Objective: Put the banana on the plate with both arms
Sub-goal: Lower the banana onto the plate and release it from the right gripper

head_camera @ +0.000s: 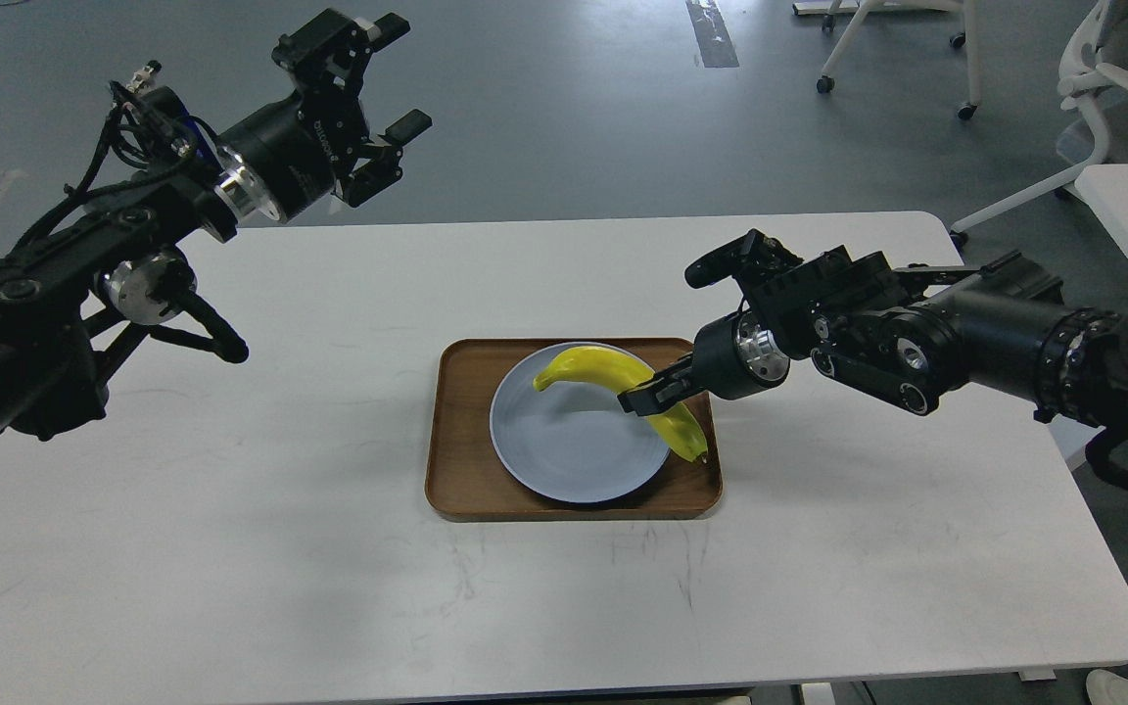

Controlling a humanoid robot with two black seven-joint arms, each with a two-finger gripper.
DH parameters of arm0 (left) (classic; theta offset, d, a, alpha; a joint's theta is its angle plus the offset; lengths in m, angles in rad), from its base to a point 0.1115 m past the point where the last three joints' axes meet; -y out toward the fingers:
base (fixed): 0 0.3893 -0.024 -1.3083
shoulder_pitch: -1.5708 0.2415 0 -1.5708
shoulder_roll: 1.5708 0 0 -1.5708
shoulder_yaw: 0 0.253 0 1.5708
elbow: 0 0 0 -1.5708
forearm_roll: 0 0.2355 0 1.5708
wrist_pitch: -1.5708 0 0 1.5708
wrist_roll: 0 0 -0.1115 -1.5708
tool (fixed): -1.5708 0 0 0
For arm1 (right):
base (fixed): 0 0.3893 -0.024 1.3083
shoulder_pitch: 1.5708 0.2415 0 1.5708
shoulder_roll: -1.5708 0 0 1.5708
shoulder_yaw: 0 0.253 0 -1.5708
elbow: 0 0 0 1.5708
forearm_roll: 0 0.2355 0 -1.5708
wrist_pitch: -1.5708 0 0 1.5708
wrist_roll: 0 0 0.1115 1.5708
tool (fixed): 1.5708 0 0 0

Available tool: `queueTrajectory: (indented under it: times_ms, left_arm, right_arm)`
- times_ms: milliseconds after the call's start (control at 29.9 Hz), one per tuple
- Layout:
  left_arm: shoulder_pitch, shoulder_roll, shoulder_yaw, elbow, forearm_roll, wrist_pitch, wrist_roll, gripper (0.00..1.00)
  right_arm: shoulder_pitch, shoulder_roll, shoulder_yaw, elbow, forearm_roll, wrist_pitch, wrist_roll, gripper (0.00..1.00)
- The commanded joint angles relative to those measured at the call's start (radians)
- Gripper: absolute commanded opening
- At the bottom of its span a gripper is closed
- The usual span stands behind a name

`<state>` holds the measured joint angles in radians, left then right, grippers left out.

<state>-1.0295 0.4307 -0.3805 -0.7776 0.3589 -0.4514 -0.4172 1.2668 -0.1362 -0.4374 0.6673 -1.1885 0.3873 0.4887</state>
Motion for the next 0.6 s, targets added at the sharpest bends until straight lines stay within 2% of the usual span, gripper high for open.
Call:
queueTrajectory:
  times_ms: [0,134,301,401,435,501,568]
  left_arm:
    - [0.0,-0.001,0.0,0.0,0.0,0.0,0.0,0.98]
    - [0.0,-0.001,0.0,0.0,0.0,0.0,0.0,0.98]
    - [0.0,0.0,-0.003,0.0,0.0,-0.001,0.0,0.98]
    - [0.0,0.0,-0.006,0.0,0.0,-0.001,0.0,0.98]
    - [-0.001,0.0,-0.006,0.0,0.0,-0.001,0.0,0.98]
    - [-0.001,0.0,-0.006,0.0,0.0,0.0,0.0,0.98]
    - [-0.001,0.0,-0.008,0.0,0.0,0.0,0.0,0.98]
  right_arm:
    - [0.003,0.015,-0.001,-0.009,0.026,0.002,0.0,0.06]
    - [0.002,0.04,-0.003,-0.034,0.026,0.002,0.0,0.07]
    - [-0.007,0.075,-0.006,-0.071,0.027,0.002,0.0,0.16]
    - [-0.007,0.078,-0.018,-0.071,0.029,0.002,0.0,0.29]
    - [-0.007,0.078,-0.023,-0.071,0.029,0.002,0.0,0.31]
    - [-0.009,0.078,-0.035,-0.071,0.029,0.002,0.0,0.41]
    - [-0.01,0.078,-0.035,-0.071,0.03,0.002,0.0,0.47]
